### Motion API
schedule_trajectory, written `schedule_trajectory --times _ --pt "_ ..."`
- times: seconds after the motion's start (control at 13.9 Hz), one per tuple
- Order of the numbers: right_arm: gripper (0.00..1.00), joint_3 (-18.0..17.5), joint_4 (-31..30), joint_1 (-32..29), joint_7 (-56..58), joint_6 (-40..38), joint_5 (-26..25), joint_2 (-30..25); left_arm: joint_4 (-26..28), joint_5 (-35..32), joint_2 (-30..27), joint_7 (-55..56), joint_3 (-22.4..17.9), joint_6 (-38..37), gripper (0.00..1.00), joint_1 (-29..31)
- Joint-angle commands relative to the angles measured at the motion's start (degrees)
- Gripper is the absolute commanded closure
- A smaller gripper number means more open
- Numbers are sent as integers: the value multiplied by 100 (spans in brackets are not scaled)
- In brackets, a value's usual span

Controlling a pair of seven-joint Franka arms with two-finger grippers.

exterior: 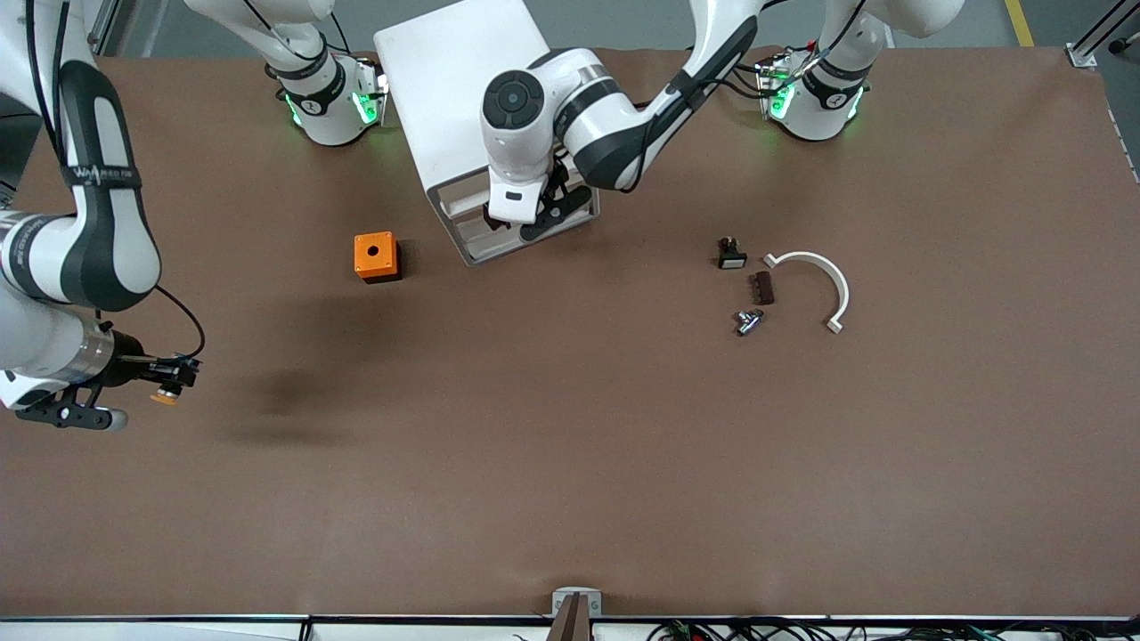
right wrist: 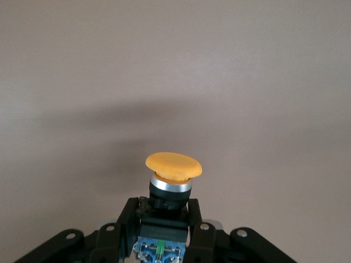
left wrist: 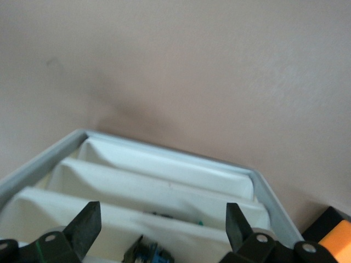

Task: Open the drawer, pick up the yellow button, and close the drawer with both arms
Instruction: 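Carry the button away with the right gripper while the left gripper closes drawer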

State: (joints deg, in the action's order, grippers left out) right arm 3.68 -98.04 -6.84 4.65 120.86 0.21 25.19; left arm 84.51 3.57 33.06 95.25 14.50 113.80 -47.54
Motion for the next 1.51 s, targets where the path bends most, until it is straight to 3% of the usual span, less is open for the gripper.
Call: schedule_trajectory --times 0.0,0.36,0.5,0.72,0.79,0.86,1.15,1.44 --pt "100 -139 -22 -405 615 542 -74 441 302 -58 -142 371 202 46 0 -133" --pt "100 -148 22 -644 1292 1343 -12 1128 329 -67 -125 591 246 -120 0 -168" --pt "100 -156 31 -626 1337 1492 -12 1260 268 -102 -168 521 72 -358 0 -63" --pt "100 -165 101 -600 1696 1616 -4 1410 14 -295 -177 284 -105 -411 0 576" --pt "61 -174 214 -600 1872 1608 5 1462 -66 -365 -195 83 -105 -420 0 918" --pt "1 -174 250 -626 1995 1616 14 1498 -153 -409 -238 -110 -105 -464 0 1209" --pt "0 -174 286 -582 1970 1415 14 1393 -224 -867 -747 -1776 -105 -789 0 2501" --pt "0 -183 916 -556 1515 -469 102 744 -400 -885 -1117 -3457 -105 -1043 0 3635"
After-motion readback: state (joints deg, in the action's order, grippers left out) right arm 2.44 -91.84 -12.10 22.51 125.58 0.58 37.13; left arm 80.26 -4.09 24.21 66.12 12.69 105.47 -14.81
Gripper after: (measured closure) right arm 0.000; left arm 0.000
